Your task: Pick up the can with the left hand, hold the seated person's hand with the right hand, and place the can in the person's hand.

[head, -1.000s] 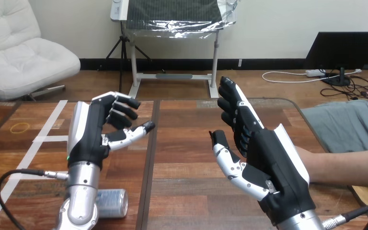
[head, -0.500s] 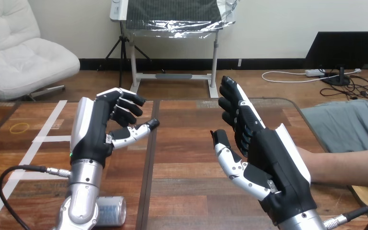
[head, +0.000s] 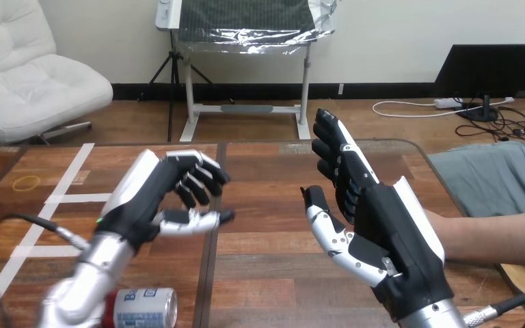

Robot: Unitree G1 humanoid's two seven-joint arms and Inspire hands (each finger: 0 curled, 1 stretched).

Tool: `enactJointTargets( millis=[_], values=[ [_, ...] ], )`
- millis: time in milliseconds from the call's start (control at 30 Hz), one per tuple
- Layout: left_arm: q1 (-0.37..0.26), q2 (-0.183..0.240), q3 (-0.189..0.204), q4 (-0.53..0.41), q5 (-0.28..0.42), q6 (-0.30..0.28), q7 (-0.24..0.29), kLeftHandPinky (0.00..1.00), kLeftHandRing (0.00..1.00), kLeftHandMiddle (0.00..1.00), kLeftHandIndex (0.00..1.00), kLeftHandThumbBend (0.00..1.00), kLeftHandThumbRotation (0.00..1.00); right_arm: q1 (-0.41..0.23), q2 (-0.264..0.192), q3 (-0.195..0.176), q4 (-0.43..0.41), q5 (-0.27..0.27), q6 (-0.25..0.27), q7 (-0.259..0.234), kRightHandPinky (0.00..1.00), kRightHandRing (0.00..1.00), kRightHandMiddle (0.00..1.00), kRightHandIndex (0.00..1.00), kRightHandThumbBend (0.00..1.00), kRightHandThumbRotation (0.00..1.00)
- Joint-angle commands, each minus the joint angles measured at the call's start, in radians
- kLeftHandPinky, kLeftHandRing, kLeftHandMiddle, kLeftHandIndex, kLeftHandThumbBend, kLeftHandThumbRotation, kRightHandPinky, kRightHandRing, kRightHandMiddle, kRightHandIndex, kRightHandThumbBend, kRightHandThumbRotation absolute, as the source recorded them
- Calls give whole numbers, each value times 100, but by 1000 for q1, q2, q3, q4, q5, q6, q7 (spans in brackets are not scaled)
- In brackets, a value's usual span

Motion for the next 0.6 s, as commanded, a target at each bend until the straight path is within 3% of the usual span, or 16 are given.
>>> enactJointTargets(
  millis=[0,233,400,567],
  values=[
    [-8,89,33,-103,-58,-55,-68,52,53,57,63,66,0,-37,-6,-24,-12,6,-36,3,100,100,100,100,0,0],
    [13,114,64,-96,-89,-110,-77,54,53,57,63,68,0,-31,-10,-33,-18,7,-35,7,100,100,100,100,0,0],
    [9,103,77,-45,-119,-168,-60,55,53,57,63,66,0,-29,-12,-41,-15,15,-36,12,100,99,100,100,0,0],
    [0,82,85,-12,-126,-186,-37,54,53,57,63,65,0,-27,-12,-47,-15,22,-33,19,100,99,100,100,0,0]
  ],
)
